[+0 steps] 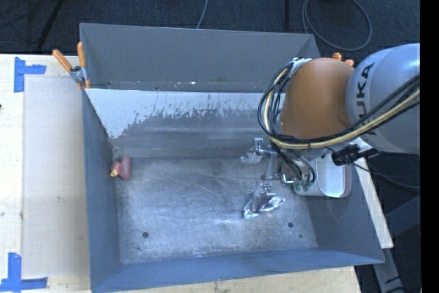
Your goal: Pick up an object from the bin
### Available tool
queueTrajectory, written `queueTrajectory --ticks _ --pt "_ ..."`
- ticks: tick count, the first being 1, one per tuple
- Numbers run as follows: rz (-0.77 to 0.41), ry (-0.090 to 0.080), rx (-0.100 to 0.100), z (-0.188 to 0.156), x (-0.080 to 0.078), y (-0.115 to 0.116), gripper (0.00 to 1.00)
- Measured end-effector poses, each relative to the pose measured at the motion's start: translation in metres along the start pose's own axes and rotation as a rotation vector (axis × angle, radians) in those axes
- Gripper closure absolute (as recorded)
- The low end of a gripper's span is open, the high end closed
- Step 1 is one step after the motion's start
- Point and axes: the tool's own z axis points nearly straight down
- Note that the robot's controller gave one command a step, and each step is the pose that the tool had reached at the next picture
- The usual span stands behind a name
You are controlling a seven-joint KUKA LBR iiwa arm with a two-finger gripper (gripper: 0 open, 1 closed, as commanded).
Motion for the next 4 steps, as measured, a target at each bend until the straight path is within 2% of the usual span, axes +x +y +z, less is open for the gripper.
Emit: queueTrajectory --ticks 1,2,3,4 --pt "-0.114 -0.001 0.002 0.062 0.009 -0.082 0.00" --pt "-0.117 -0.007 -0.001 0.059 0.008 -0.078 1.00" --pt "-0.143 -0.016 0.001 -0.027 0.012 -0.067 1.00" --pt "-0.123 -0.015 0.002 -0.094 0.023 -0.069 1.00"
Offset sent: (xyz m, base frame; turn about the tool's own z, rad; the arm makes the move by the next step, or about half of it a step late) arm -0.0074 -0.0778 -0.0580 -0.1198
